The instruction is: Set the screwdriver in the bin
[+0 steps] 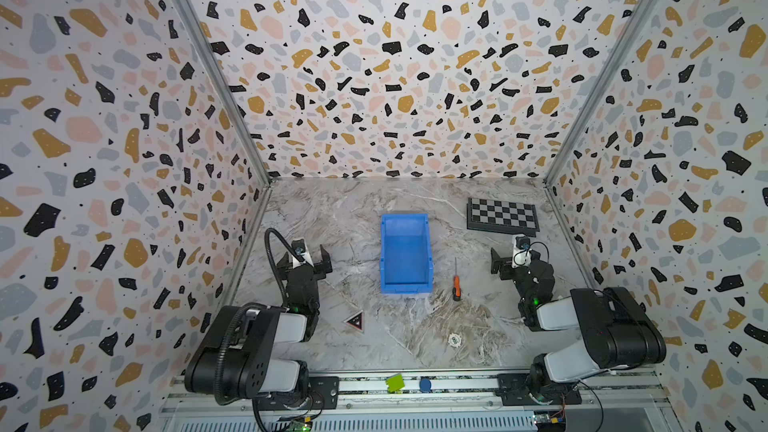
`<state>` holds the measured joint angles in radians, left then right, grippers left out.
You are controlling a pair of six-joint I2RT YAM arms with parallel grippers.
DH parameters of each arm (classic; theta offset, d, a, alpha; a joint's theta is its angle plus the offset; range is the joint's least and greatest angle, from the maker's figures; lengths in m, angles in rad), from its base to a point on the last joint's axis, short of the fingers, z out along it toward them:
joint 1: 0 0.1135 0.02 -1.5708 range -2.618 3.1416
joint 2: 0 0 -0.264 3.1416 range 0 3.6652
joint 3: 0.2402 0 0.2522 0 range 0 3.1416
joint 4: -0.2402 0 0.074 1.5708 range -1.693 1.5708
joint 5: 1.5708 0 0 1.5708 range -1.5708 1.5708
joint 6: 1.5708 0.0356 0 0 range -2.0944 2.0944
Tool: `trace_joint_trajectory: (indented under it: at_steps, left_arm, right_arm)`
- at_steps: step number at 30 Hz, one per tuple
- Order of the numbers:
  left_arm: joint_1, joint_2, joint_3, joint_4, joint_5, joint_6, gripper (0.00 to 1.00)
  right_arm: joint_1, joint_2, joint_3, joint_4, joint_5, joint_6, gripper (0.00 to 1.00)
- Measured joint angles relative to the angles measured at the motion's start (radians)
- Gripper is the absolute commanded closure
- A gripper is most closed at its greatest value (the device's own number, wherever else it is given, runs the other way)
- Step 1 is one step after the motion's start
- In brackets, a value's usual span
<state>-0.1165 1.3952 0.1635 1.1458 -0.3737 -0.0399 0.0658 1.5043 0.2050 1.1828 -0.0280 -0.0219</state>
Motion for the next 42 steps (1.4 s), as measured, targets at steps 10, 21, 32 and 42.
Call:
trace_joint_trajectory:
  at_steps: [10,21,32,42]
  left_arm:
    - [0.0,0.0,0.0,0.0,0.003,0.0,0.0]
    - [0.0,0.0,0.0,0.0,0.003,0.0,0.0]
    - [0.004,0.0,0.0,0.0,0.01,0.001,0.0]
    - [0.004,0.0,0.0,0.0,0.017,0.003,0.0]
  right_arm:
    - [0.0,0.0,0.0,0.0,0.002,0.0,0.01]
    - [0.0,0.0,0.0,0.0,0.002,0.0,0.01]
    - [0.0,0.0,0.0,0.0,0.002,0.0,0.01]
    - [0.0,0.0,0.0,0.0,0.002,0.0,0.01]
